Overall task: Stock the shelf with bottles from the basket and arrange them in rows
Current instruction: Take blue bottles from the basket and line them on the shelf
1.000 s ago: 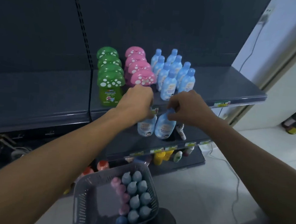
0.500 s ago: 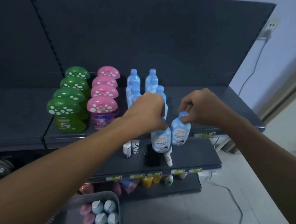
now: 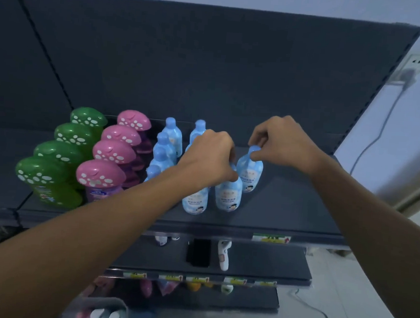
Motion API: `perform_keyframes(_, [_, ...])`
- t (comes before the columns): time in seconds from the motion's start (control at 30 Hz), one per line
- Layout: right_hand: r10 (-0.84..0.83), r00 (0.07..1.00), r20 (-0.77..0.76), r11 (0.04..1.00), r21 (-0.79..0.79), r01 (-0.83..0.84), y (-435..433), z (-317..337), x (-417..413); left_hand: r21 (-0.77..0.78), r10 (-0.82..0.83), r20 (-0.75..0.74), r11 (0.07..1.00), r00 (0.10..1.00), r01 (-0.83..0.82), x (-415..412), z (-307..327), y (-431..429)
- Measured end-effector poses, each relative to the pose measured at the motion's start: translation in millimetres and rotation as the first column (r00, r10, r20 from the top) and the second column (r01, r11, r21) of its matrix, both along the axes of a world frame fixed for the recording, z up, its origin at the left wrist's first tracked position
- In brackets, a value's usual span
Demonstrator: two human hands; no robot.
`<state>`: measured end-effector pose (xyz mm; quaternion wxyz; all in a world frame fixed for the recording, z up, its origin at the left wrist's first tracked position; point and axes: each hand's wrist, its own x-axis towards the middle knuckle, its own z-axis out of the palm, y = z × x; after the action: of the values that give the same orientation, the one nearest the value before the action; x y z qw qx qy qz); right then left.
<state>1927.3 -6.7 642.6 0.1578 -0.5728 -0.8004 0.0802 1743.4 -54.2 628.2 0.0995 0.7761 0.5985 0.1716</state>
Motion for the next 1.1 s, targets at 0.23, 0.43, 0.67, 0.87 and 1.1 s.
perform_keyframes(0.23, [0.022,0.999,-0.032,1.0,-0.011,-0.022,60,-7,-5,0.013,0.073,-0.007,0.997,0.997,-0.073,9,-6,44])
perform_keyframes(0.43, [0.026,0.998,-0.051,0.999,-0.044,-0.028,98,-16,-11,0.001,0.107,-0.012,0.994,0.994,-0.107,9,-11,75])
perform_keyframes(0.67, [0.046,0.997,-0.056,0.998,-0.045,-0.049,126,-25,-18,-0.025,0.131,0.016,0.991,0.991,-0.131,11,-16,97])
perform_keyframes(0.87, [0.059,0.996,-0.072,0.996,-0.058,-0.063,135,-29,-27,-0.027,0.141,0.01,0.99,0.99,-0.14,13,-17,106])
perform_keyframes(1.1, [0.057,0.994,-0.091,0.996,-0.063,-0.063,139,-30,-34,-0.016,0.139,0.023,0.99,0.99,-0.138,10,-19,108])
